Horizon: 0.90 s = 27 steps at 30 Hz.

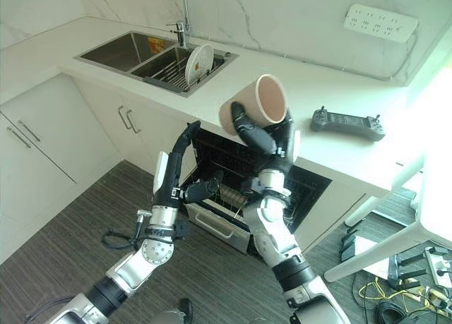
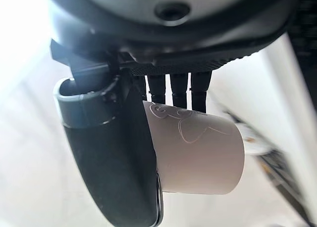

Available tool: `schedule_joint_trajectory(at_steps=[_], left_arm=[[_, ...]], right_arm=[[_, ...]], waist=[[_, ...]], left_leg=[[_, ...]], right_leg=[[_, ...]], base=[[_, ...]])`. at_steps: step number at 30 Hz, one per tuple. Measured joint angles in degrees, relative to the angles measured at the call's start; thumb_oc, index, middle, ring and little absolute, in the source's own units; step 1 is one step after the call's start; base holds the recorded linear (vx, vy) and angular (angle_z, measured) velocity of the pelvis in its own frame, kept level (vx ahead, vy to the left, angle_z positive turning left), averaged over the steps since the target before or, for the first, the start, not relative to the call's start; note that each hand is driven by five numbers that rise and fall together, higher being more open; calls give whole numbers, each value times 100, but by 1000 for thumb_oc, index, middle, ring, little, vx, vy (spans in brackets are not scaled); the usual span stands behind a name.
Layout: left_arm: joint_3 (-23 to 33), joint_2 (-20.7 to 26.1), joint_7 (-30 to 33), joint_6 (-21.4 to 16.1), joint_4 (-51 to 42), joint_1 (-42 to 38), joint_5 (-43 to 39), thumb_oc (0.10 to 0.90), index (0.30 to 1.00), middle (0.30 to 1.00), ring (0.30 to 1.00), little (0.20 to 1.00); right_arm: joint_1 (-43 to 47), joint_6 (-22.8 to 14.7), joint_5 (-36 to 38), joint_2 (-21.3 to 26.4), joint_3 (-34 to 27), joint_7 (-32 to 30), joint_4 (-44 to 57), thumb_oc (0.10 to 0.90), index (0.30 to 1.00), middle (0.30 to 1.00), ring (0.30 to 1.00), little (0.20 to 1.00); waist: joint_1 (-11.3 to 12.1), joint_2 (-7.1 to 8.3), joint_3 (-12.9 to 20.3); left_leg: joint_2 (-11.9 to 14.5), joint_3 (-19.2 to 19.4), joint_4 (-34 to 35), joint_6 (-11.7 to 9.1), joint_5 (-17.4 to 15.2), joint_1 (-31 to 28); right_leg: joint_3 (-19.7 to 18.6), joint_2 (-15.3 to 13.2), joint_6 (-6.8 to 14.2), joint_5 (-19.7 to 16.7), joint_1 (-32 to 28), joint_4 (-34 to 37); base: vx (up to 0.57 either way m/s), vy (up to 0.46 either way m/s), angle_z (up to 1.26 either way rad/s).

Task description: Place the dishes in the dishwasher.

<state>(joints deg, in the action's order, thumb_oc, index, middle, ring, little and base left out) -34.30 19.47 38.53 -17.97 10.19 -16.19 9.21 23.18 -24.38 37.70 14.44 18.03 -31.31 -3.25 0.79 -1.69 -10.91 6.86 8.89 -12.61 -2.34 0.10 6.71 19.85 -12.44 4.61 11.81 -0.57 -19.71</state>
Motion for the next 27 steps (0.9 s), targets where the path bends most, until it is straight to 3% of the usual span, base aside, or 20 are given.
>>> schedule_joint_trajectory(at_steps=[4,9,17,24,27], left_arm=[[28,45,-164,7,-5,200,29,800,900,900,900,900],[79,158,-245,2,-13,242,74,800,900,900,900,900],[775,730,-912,-2,5,791,531,800,900,900,900,900],[779,1420,-1305,-271,457,827,1574,800,900,900,900,900],[786,1711,-1376,-515,500,805,1942,800,900,900,900,900]], right_arm=[[-144,-204,-172,89,-99,-2,81,400,300,300,300,300],[-516,-199,-165,194,-124,204,79,400,300,300,300,300],[-1573,52,-146,605,-346,1431,78,400,300,300,300,300],[-1827,291,-218,888,-344,2278,-442,400,300,300,300,300],[-1812,351,-583,1095,-344,2519,-450,400,300,300,300,300]], waist=[[-73,-23,-88],[-77,-42,-159],[-82,-36,-162],[-213,-42,-162],[-234,-63,-158]], left_leg=[[4,81,8,3,-27,-68],[3,138,8,7,-52,-82],[-5,201,10,7,-99,-98],[-13,270,73,3,-106,-247],[-9,344,101,-1,-107,-302]], right_leg=[[-89,3,38,-31,-24,48],[-150,-1,53,-44,-9,64],[-191,-7,72,-55,-16,95],[-255,-15,98,-70,-96,152],[-338,-16,107,-75,-83,152]], base=[[-3,-4,-10],[19,17,-6],[14,14,-3],[69,18,-5],[90,3,-12]])
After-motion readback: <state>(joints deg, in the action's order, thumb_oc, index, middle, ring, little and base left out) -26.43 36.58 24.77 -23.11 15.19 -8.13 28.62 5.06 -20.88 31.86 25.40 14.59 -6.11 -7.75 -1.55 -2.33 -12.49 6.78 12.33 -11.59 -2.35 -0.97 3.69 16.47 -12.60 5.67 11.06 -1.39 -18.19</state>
